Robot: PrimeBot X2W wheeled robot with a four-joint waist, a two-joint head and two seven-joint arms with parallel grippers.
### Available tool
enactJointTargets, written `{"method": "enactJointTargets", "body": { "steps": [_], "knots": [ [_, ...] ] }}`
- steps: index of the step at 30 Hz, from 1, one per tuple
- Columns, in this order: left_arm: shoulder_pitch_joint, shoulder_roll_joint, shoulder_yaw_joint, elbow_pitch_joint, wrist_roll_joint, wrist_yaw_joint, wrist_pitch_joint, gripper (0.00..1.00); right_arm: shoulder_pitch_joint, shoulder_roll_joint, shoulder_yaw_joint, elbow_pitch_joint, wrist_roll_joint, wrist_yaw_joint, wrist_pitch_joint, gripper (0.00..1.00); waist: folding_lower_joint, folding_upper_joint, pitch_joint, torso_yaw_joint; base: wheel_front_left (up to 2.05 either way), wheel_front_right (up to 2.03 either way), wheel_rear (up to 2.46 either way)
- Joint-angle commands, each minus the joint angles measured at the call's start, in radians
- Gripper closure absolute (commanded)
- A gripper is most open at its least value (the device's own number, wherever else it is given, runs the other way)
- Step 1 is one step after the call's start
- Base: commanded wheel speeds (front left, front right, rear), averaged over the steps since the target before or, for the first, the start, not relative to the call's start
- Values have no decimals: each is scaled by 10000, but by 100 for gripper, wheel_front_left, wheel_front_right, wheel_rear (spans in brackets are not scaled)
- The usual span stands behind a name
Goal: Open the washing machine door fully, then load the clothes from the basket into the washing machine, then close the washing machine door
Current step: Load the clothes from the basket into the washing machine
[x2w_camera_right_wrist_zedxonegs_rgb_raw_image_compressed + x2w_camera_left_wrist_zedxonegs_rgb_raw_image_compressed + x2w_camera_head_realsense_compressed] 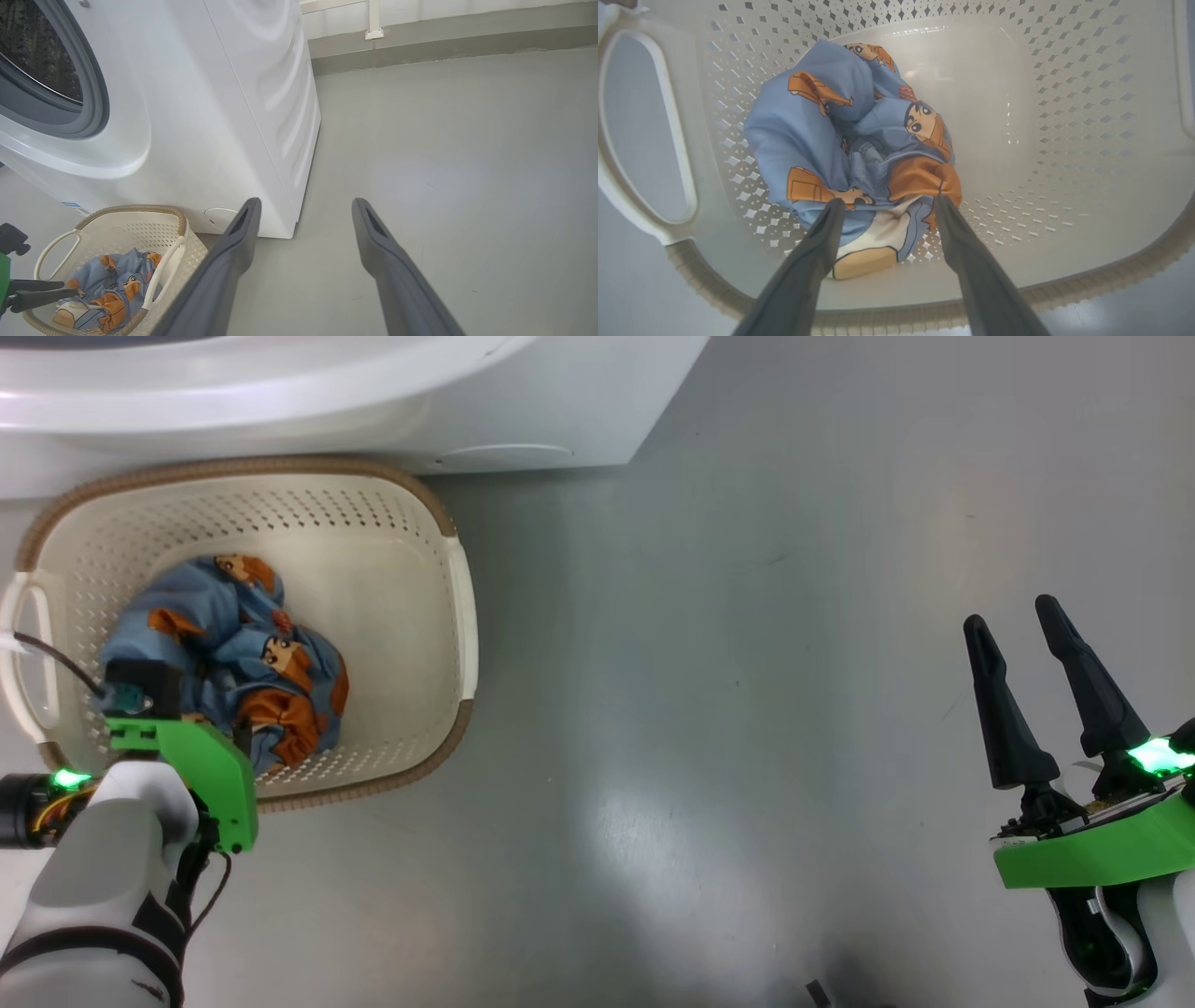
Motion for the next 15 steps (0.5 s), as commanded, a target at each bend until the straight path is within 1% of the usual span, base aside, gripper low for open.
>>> {"method": "enactJointTargets", "body": {
  "steps": [1, 11, 15],
  "knots": [
    [36, 465, 141, -40, 37, 42, 80, 0, 86, -173, 174, -268, 119, 29, -48, 0, -2, 0, 189, -15, 0, 0, 0],
    [-162, 512, -177, 24, 94, -57, 603, 0, -51, -286, 192, -396, 122, 29, -48, 0, -2, 0, 658, 5, 0, 0, 0],
    [-335, 522, -257, 32, 68, -38, 600, 0, -145, -326, 221, -459, 123, 29, -48, 0, -2, 0, 873, 12, 0, 0, 0]
  ]
}}
